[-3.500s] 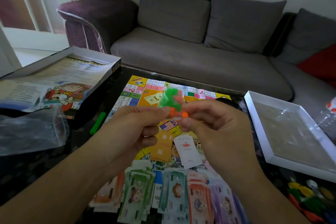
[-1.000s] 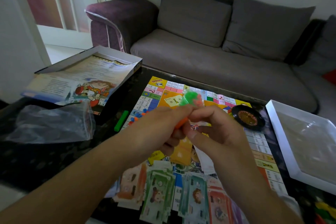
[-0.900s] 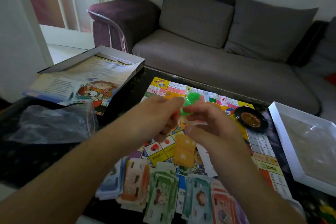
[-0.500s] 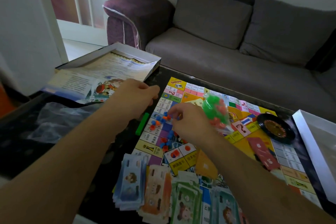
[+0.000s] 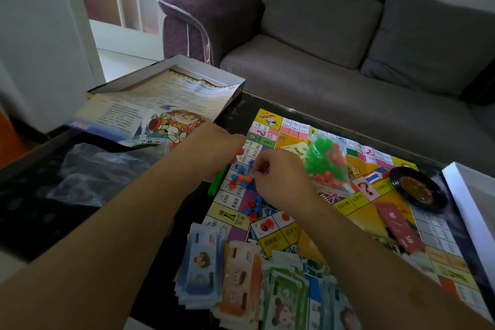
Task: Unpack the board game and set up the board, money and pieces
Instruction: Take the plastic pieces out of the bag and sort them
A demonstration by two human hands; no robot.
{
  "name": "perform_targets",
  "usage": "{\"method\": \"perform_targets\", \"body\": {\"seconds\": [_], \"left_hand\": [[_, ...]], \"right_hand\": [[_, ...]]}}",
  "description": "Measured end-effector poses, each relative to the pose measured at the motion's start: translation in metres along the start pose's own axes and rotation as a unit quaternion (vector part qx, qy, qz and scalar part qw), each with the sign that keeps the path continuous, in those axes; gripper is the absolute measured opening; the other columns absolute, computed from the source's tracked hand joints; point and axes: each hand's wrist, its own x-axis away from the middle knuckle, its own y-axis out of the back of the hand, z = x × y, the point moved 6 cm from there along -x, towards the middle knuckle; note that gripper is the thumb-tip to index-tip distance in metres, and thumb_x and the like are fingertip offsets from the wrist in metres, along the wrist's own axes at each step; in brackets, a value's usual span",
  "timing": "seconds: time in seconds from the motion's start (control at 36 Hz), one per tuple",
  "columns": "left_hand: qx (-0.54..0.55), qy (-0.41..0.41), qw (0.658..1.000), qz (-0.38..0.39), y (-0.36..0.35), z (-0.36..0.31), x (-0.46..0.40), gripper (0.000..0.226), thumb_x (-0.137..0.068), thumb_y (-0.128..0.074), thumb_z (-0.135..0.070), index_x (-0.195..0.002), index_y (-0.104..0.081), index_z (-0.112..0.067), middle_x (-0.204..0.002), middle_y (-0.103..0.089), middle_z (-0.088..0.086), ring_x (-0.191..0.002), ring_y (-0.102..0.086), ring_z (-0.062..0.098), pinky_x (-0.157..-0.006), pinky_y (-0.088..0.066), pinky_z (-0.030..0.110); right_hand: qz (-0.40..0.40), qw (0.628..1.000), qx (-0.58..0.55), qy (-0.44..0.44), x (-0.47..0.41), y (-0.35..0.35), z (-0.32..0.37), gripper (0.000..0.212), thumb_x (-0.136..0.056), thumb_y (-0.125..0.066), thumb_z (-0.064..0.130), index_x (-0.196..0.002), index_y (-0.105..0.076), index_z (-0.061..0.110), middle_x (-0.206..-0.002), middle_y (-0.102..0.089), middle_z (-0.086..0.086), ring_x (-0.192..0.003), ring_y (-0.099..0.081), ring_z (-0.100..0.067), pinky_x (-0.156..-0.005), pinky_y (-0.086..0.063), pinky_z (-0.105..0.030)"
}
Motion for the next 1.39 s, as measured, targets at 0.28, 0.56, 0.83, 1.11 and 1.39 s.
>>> {"method": "perform_targets", "body": {"seconds": [0.28,0.56,0.83,1.11,1.39], "left_hand": [[0.009,0.071,0.997,-0.016,0.005,0.017,-0.011,0.024,-0.098,-0.06,-0.022,-0.104,-0.071,-0.002,-0.074,-0.056,0.011,-0.058,-0.048,0.023,-0.048,-0.038,0.024],[-0.016,0.046,0.999,-0.02,0.002,0.011,-0.015,0.016,-0.098,-0.061,-0.021,-0.094,-0.063,-0.006,-0.076,-0.058,0.011,-0.055,-0.05,0.022,-0.045,-0.039,0.026],[0.046,0.038,0.998,-0.015,0.002,0.001,-0.001,0.017,-0.098,-0.06,-0.024,-0.095,-0.07,-0.011,-0.076,-0.062,0.003,-0.067,-0.053,0.021,-0.056,-0.043,0.028],[0.056,0.108,0.992,0.031,-0.022,-0.018,0.011,0.02,-0.1,-0.068,-0.027,-0.088,-0.065,-0.01,-0.096,-0.069,0.006,-0.082,-0.058,0.02,-0.075,-0.056,0.034],[0.086,-0.079,0.977,0.181,-0.069,-0.042,0.065,0.014,-0.099,-0.067,-0.025,-0.099,-0.076,-0.014,-0.099,-0.078,0.014,-0.081,-0.068,0.032,-0.073,-0.059,0.042]], "right_hand": [[0.016,0.999,0.024,-0.02,0.002,-0.009,0.014,0.012,-0.093,-0.071,0.04,-0.098,-0.072,0.029,-0.094,-0.07,0.008,-0.09,-0.066,-0.015,-0.077,-0.063,-0.042],[0.056,0.993,0.099,0.019,0.005,-0.012,0.041,0.011,-0.091,-0.071,0.027,-0.101,-0.074,0.024,-0.101,-0.073,-0.002,-0.096,-0.069,-0.024,-0.082,-0.063,-0.043],[0.016,1.0,0.017,-0.002,0.005,-0.003,0.031,0.017,-0.089,-0.068,0.009,-0.094,-0.074,0.024,-0.096,-0.073,0.005,-0.094,-0.067,-0.015,-0.08,-0.058,-0.031],[-0.081,0.956,-0.277,-0.044,0.057,0.063,0.0,0.018,-0.092,-0.079,0.015,-0.09,-0.078,0.033,-0.09,-0.075,0.016,-0.089,-0.071,-0.001,-0.077,-0.061,-0.024],[-0.096,0.923,-0.372,-0.02,0.126,0.126,-0.018,0.021,-0.091,-0.076,0.004,-0.097,-0.082,0.023,-0.094,-0.081,0.003,-0.094,-0.076,-0.012,-0.083,-0.062,-0.026]]}}
